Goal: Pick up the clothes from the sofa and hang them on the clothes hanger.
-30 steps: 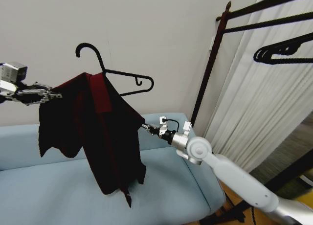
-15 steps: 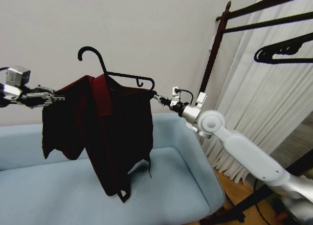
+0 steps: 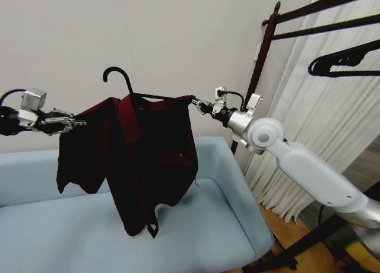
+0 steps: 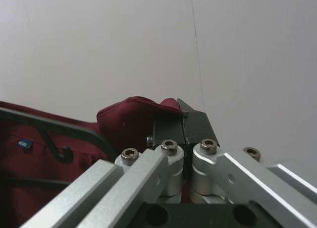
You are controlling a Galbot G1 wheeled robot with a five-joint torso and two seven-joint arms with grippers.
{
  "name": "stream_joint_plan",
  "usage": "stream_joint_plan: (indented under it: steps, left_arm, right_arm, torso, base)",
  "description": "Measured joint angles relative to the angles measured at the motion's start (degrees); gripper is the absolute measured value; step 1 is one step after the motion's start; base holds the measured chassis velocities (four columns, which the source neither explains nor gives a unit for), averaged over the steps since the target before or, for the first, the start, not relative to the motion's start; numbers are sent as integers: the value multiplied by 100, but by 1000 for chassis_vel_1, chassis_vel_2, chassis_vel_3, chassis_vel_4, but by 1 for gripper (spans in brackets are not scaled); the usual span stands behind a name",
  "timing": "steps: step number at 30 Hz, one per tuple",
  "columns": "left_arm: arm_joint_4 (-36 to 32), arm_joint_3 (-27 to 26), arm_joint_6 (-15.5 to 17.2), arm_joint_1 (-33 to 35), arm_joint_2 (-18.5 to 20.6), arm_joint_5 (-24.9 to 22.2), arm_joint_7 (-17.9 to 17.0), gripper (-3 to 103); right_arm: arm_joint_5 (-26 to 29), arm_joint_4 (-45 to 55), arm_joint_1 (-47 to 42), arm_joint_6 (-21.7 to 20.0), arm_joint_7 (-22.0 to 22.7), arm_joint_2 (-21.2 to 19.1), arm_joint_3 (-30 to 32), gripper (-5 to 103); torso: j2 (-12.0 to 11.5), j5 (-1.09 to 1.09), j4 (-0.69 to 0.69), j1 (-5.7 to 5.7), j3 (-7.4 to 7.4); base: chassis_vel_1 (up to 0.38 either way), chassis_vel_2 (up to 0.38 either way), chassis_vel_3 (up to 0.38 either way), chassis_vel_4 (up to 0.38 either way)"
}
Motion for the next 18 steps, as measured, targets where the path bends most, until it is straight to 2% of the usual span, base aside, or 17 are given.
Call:
stream_joint_plan:
  steps: [5, 8, 18]
  left_arm:
    - [-145, 41, 38, 47, -139, 82, -242, 2]
    - [-178, 49, 56, 59, -172, 84, -330, 2]
    - [-400, 125, 146, 104, -335, 196, -904, 2]
  right_arm:
    - [-492, 43, 111, 183, 43, 9, -48, 0]
    - [-592, 60, 142, 198, 56, 5, -54, 0]
    - [-1091, 158, 387, 80, 3, -15, -173, 0]
  torso:
    - [0, -1, 0, 0, 0]
    - [0, -1, 0, 0, 0]
    - [0, -1, 0, 0, 0]
  base:
    - [0, 0, 0, 0]
    - [0, 0, 0, 0]
    - [0, 0, 0, 0]
